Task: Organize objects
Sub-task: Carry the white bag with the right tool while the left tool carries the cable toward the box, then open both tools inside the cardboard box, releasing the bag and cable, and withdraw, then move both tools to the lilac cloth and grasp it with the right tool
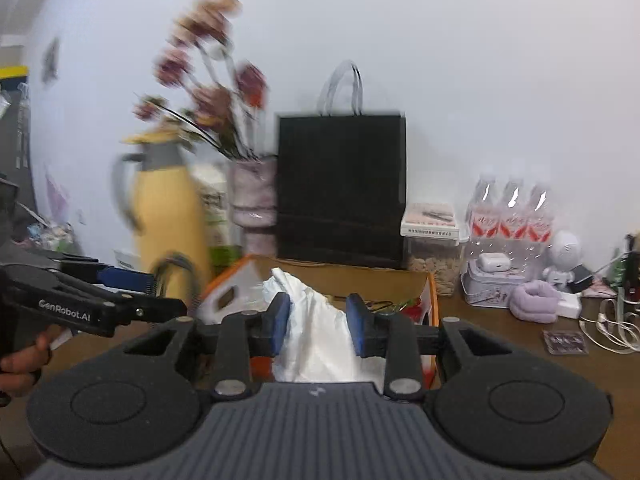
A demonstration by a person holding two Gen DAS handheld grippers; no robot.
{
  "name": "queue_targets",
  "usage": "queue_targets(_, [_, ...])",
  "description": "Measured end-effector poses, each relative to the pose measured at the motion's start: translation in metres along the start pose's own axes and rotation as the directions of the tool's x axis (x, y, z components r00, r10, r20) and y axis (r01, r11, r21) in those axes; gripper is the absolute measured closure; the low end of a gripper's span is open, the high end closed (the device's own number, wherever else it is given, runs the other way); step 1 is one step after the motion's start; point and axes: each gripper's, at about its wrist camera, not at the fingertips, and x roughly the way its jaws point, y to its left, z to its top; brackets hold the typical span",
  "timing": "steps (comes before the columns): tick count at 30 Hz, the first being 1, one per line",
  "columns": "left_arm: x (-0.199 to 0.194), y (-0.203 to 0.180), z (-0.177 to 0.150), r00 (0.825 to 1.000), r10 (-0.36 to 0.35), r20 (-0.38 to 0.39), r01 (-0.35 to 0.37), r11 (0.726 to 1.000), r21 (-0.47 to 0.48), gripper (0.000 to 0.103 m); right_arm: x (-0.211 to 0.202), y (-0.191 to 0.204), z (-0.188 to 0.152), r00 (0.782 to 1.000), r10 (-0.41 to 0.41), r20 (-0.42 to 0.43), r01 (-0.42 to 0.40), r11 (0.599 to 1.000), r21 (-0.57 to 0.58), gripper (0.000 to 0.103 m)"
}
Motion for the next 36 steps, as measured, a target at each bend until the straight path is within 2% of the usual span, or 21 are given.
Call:
queue_targets(1, [0.019, 0.008, 0.008, 1.0, 0.013, -0.009, -0.013, 0.999, -0.03, 0.075, 0.023, -0.006, 0.01, 1.0, -0.001, -0.027, 0.002, 1.0, 0.018, 0.071])
queue_targets(3, [0.066, 0.02, 0.015, 0.999, 0.049, -0.023, -0.05, 0.998, -0.027, 0.073, 0.081, -0.014, 0.021, 0.995, -0.046, -0.087, 0.049, 0.998, 0.026, 0.07])
queue_targets(5, [0.103, 0.031, 0.009, 0.988, 0.123, -0.096, -0.127, 0.991, -0.037, 0.074, 0.131, -0.02, 0.02, 0.988, -0.064, -0.141, 0.072, 0.996, 0.052, 0.068])
queue_targets(6, [0.115, 0.036, 0.004, 0.984, 0.116, -0.131, -0.123, 0.991, -0.046, 0.074, 0.159, -0.024, 0.015, 0.98, -0.061, -0.188, 0.076, 0.994, 0.074, 0.065])
queue_targets(8, [0.123, 0.043, -0.002, 0.988, 0.07, -0.137, -0.078, 0.995, -0.055, 0.066, 0.19, -0.027, 0.005, 0.967, -0.052, -0.25, 0.078, 0.993, 0.094, 0.05])
queue_targets(10, [0.119, 0.045, -0.005, 0.991, 0.086, -0.107, -0.09, 0.995, -0.037, 0.048, 0.208, -0.03, -0.003, 0.961, -0.053, -0.272, 0.08, 0.993, 0.091, 0.036])
queue_targets(11, [0.114, 0.045, -0.005, 0.991, 0.1, -0.087, -0.103, 0.994, -0.029, 0.045, 0.209, -0.03, -0.005, 0.963, -0.065, -0.263, 0.09, 0.992, 0.086, 0.027])
queue_targets(13, [0.101, 0.041, -0.001, 0.991, 0.122, -0.053, -0.124, 0.992, -0.025, 0.042, 0.208, -0.034, -0.003, 0.97, -0.056, -0.235, 0.081, 0.992, 0.101, 0.026])
queue_targets(14, [0.092, 0.038, 0.001, 0.994, 0.098, -0.037, -0.099, 0.994, -0.042, 0.042, 0.205, -0.035, -0.001, 0.973, -0.041, -0.229, 0.068, 0.991, 0.112, 0.025])
queue_targets(16, [0.072, 0.029, -0.003, 1.0, -0.002, -0.01, 0.001, 0.999, -0.054, 0.033, 0.185, -0.036, 0.004, 0.981, -0.036, -0.191, 0.061, 0.991, 0.122, 0.021])
queue_targets(19, [0.06, 0.003, -0.015, 0.999, -0.047, 0.0, 0.047, 0.999, 0.015, 0.034, 0.153, -0.038, 0.015, 0.989, -0.042, -0.14, 0.058, 0.992, 0.11, 0.015])
queue_targets(20, [0.065, -0.009, -0.022, 1.0, -0.026, -0.009, 0.026, 0.998, 0.059, 0.042, 0.141, -0.039, 0.015, 0.991, -0.04, -0.128, 0.054, 0.992, 0.112, 0.014])
queue_targets(21, [0.078, -0.02, -0.028, 0.999, 0.009, -0.051, -0.004, 0.995, 0.102, 0.062, 0.131, -0.042, 0.015, 0.993, -0.034, -0.115, 0.048, 0.992, 0.119, 0.013])
queue_targets(22, [0.086, -0.027, -0.031, 0.998, 0.057, -0.04, -0.051, 0.991, 0.124, 0.07, 0.118, -0.044, 0.014, 0.995, -0.033, -0.098, 0.045, 0.99, 0.131, 0.009])
queue_targets(24, [0.099, -0.028, -0.029, 0.992, 0.119, -0.033, -0.115, 0.989, 0.091, 0.071, 0.091, -0.043, 0.006, 0.997, -0.036, -0.075, 0.047, 0.987, 0.151, 0.007])
queue_targets(26, [0.108, -0.019, -0.023, 0.988, 0.148, -0.053, -0.149, 0.989, -0.01, 0.072, 0.066, -0.038, -0.007, 0.998, -0.04, -0.058, 0.049, 0.986, 0.161, 0.007])
queue_targets(28, [0.111, -0.013, -0.023, 0.984, 0.147, -0.1, -0.155, 0.985, -0.072, 0.062, 0.041, -0.03, -0.025, 0.998, -0.036, -0.047, 0.044, 0.985, 0.165, 0.007])
queue_targets(30, [0.093, -0.016, -0.027, 0.983, 0.154, -0.095, -0.164, 0.98, -0.11, 0.056, 0.018, -0.022, -0.042, 0.998, -0.041, -0.04, 0.047, 0.985, 0.166, 0.006])
queue_targets(32, [0.058, -0.03, -0.031, 0.991, 0.124, -0.049, -0.128, 0.988, -0.088, 0.042, -0.008, -0.015, -0.057, 0.998, -0.055, -0.015, 0.057, 0.983, 0.173, 0.003])
queue_targets(33, [0.038, -0.035, -0.035, 0.996, 0.085, -0.026, -0.087, 0.993, -0.084, 0.031, -0.019, -0.014, -0.064, 0.998, -0.063, 0.0, 0.062, 0.98, 0.187, 0.002])
queue_targets(36, [-0.022, -0.05, -0.053, 0.996, 0.037, 0.076, -0.03, 0.995, -0.094, 0.023, -0.052, -0.008, -0.089, 0.996, -0.087, 0.017, 0.081, 0.969, 0.234, 0.001])
